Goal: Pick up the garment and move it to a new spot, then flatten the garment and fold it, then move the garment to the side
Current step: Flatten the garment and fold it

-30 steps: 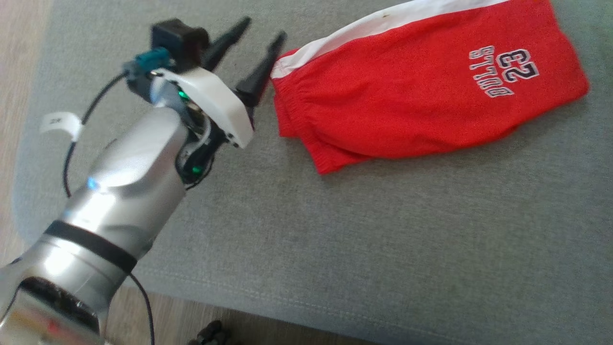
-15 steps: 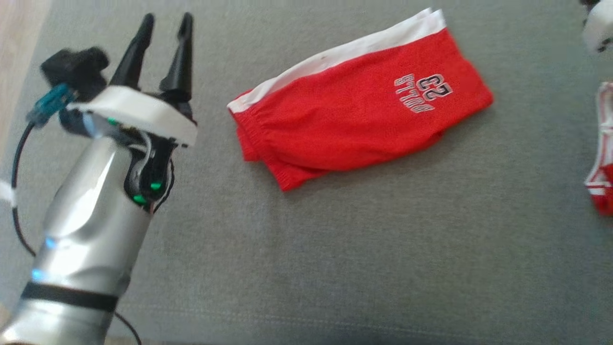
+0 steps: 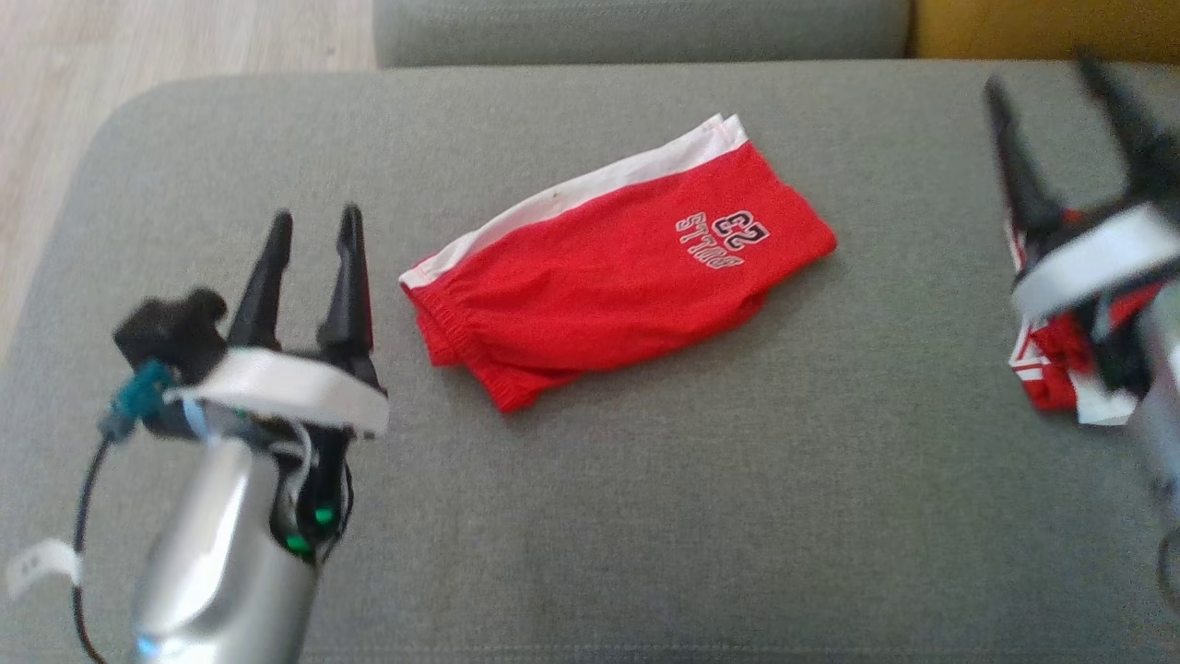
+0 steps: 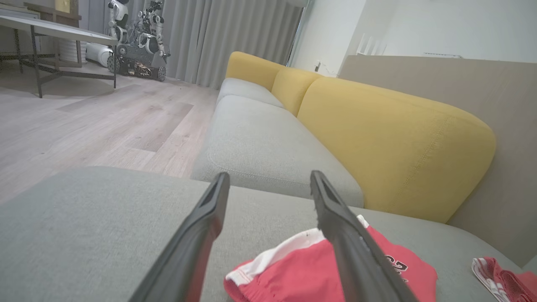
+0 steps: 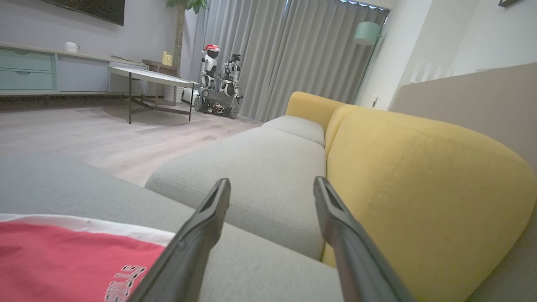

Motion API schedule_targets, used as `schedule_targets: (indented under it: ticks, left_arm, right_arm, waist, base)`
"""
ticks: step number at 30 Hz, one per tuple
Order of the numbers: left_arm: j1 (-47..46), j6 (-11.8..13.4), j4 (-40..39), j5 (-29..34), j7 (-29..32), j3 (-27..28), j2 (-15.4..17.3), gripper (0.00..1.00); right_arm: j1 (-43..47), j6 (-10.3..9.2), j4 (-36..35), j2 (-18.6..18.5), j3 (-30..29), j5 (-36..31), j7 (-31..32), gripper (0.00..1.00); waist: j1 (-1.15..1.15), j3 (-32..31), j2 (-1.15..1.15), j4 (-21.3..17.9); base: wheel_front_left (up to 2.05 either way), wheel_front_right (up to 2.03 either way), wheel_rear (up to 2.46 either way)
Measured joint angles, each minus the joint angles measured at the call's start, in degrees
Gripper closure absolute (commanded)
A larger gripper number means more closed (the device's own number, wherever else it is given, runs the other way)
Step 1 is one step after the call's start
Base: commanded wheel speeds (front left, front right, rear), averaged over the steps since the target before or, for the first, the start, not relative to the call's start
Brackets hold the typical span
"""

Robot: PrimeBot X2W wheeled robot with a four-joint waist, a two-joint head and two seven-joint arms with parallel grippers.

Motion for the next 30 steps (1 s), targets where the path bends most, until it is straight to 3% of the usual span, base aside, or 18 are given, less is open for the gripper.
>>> schedule_targets:
  ticks: [7,12,19,23,30]
  left_arm:
    - [9.09,-0.77,-1.54,7.32,0.00,1.31,-2.77,0.00]
    - [15.80,-1.56,-2.08,12.43,0.00,1.87,-4.52,0.00]
    - [19.67,-1.63,-3.85,13.21,0.00,4.72,-5.64,0.00]
    - [19.65,-2.59,-3.97,13.79,0.00,4.54,-5.78,0.00]
    - [18.98,-2.56,-4.05,13.04,0.00,2.44,-5.91,0.00]
  right_arm:
    - [19.05,0.00,-9.22,7.78,-10.77,-12.68,0.00,0.00]
    - [30.80,0.00,-14.28,13.79,-15.15,-18.87,0.12,0.00]
    - [35.89,0.00,-17.13,17.31,-18.39,-20.92,1.49,0.00]
    - [35.95,0.00,-17.46,19.35,-20.40,-18.27,3.44,0.00]
    - [33.25,0.00,-14.81,23.97,-24.38,0.21,13.81,0.00]
  waist:
    - [0.00,-3.77,0.00,-1.49]
    - [0.00,-6.14,0.00,-2.61]
    - [0.00,-6.74,0.00,-3.01]
    - [0.00,-6.33,0.00,-2.10]
    - [0.00,-4.24,0.00,1.19]
  base:
    - [0.00,0.00,0.00]
    - [0.00,0.00,0.00]
    - [0.00,0.00,0.00]
    - [0.00,0.00,0.00]
    - [0.00,0.00,0.00]
